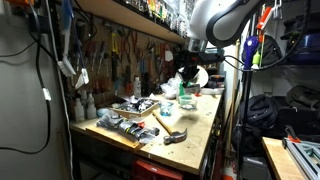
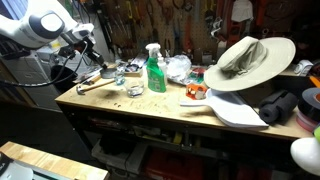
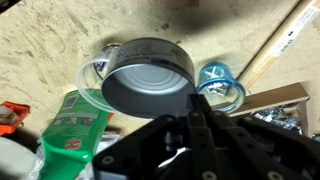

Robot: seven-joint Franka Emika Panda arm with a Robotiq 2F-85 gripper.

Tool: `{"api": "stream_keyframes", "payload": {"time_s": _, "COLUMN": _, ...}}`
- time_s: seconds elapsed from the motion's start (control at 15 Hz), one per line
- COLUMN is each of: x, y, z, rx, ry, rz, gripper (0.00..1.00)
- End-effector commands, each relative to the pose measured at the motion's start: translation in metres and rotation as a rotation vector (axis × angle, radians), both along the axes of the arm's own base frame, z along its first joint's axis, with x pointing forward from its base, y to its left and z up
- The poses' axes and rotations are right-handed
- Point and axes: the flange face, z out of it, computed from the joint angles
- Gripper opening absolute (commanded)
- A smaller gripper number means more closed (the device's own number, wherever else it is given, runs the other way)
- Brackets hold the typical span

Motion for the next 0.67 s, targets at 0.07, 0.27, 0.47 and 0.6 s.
{"api": "stream_keyframes", "payload": {"time_s": 0.07, "x": 0.011, "y": 0.032, "z": -0.021, "rx": 0.003, "ry": 0.037, "rz": 0.021, "gripper": 0.01}}
{"api": "stream_keyframes", "payload": {"time_s": 0.27, "x": 0.015, "y": 0.05, "z": -0.036, "rx": 0.017, "ry": 0.044, "rz": 0.028, "gripper": 0.01}}
{"api": "stream_keyframes", "payload": {"time_s": 0.47, "x": 0.012, "y": 0.064, "z": -0.053, "rx": -0.008, "ry": 0.05, "rz": 0.038, "gripper": 0.01}}
{"api": "stream_keyframes", "payload": {"time_s": 0.6, "x": 0.01, "y": 0.07, "z": -0.062, "rx": -0.016, "ry": 0.044, "rz": 0.029, "gripper": 0.01}}
